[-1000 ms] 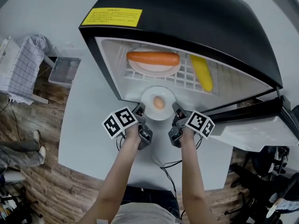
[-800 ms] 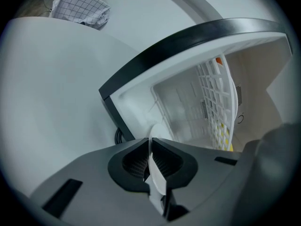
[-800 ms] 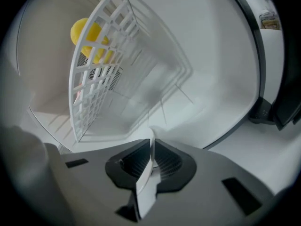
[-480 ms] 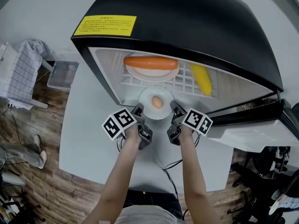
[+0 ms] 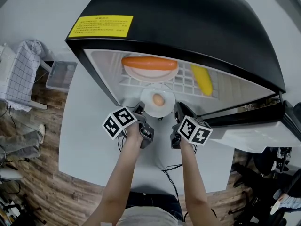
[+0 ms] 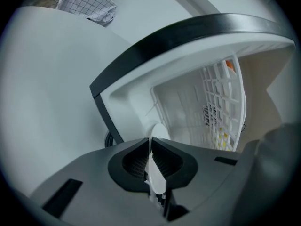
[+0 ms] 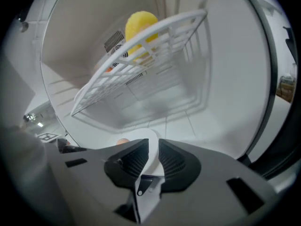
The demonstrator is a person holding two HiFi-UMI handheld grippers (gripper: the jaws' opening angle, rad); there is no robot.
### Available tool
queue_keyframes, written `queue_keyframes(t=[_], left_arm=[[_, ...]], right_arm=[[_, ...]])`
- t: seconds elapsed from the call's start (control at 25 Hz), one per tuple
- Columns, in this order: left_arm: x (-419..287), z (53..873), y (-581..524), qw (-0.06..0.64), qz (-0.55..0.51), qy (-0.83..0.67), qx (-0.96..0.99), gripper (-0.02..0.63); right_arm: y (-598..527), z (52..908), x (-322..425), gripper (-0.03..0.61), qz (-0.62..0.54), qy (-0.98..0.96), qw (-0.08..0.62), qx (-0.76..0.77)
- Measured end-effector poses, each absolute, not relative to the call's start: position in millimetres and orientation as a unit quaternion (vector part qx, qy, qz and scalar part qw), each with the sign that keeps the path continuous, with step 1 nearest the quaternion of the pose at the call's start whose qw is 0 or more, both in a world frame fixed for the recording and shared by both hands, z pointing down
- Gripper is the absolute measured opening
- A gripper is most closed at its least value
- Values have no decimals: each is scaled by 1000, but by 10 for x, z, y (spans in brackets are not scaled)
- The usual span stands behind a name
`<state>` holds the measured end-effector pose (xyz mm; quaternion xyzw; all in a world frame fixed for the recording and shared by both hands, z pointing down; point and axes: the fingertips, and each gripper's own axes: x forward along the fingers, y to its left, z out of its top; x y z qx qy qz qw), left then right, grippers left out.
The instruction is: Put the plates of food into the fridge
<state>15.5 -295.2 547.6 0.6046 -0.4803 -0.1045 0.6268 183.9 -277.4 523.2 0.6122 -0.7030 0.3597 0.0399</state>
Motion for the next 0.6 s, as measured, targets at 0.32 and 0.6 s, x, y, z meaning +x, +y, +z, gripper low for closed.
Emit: queue_keyframes(t=[0.32,0.6], left_arm=[[197,5453,-3037,632,-114,-478,600,29],[214,5435,-3044,634,-115,-473,601,29]], right_arm=[[-2313,5304,1150,40,374,-775,62,506],[-2320,5502,856,17,402,-773,96,481]])
